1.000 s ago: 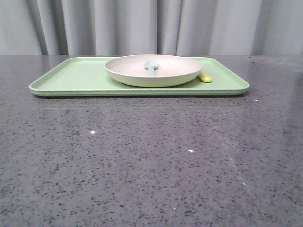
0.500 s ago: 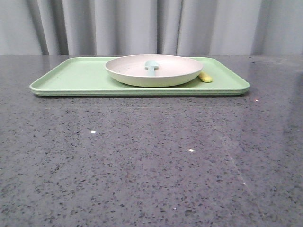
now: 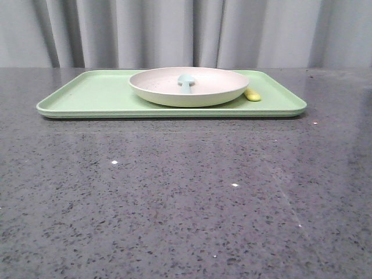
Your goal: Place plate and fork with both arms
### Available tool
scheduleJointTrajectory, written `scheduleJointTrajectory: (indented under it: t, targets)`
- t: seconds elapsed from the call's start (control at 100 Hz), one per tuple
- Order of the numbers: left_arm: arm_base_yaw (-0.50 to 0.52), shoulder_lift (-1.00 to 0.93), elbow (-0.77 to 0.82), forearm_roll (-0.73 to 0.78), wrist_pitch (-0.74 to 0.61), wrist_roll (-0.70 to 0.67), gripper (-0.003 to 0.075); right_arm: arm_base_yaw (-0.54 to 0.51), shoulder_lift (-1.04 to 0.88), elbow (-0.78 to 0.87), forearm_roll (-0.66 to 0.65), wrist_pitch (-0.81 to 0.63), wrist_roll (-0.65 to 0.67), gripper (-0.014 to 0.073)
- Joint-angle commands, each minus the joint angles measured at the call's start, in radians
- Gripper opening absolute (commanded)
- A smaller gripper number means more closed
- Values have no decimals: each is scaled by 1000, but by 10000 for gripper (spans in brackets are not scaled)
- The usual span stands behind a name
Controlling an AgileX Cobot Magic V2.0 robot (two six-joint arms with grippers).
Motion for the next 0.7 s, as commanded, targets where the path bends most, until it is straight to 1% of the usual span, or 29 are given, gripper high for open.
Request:
scheduleJointTrajectory:
  t: [0.0, 0.15, 0.3, 0.41, 0.52, 0.69]
  targets:
    - [2, -32, 13, -10, -72, -3, -20, -5, 6, -19, -10, -78, -10, -67]
    - [2, -32, 13, -10, -72, -3, -20, -23, 6, 24, -31, -151, -10, -67]
    - [2, -32, 13, -10, -72, -3, -20, -89, -17, 99, -48, -311, -10, -67]
    - [2, -30, 13, -10, -72, -3, -20, -144, -71, 178, -55, -412, -10, -67]
    - [2, -30, 13, -10, -72, -3, -20, -174, -142, 266, -79, -455, -10, -67]
    - [2, -30, 13, -10, -72, -3, -20, -175, -215, 409, -80, -499, -10, -67]
